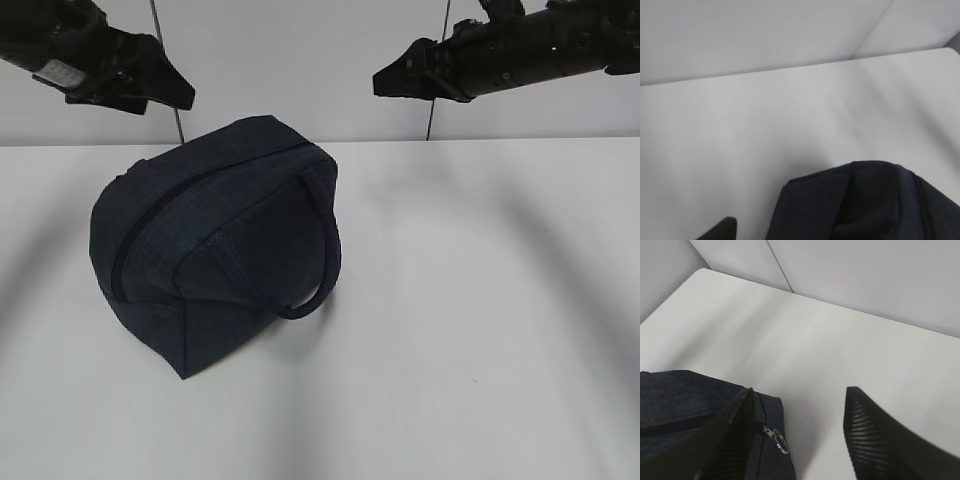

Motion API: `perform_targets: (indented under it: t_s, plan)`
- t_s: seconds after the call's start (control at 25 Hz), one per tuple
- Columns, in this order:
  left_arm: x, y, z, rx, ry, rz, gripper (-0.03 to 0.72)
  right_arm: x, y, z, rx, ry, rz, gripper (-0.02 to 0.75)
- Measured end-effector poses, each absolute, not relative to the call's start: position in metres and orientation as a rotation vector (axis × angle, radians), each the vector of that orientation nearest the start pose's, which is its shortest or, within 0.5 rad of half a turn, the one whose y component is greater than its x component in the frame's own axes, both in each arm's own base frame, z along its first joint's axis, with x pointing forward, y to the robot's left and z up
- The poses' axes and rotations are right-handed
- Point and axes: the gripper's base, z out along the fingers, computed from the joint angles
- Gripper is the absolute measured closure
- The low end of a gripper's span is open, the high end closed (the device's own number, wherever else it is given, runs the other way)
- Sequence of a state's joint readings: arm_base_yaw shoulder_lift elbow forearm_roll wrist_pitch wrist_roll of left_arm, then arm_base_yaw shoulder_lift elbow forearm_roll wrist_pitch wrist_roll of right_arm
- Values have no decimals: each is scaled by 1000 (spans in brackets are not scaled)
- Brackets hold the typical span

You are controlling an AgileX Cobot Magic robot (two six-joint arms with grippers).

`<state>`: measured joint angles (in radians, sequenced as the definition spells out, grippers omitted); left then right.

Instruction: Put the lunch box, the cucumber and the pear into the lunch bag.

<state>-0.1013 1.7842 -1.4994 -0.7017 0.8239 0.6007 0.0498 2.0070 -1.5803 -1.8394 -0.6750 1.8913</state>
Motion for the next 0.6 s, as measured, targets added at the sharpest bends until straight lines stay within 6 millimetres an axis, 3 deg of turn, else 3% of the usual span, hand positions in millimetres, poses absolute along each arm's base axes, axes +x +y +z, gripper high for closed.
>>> perform_targets:
  t_s: [0.16,0.36,0.6]
  plan:
    - [389,-57,308,391,2392,-514,211,452,67,248,-384,2083,723,298]
    - [381,-35,299,345,2571,-353,211,434,62,222,-358,2175,773,298]
    - [371,-27,291,299,2737,-262,211,409,61,231,-418,2165,716,298]
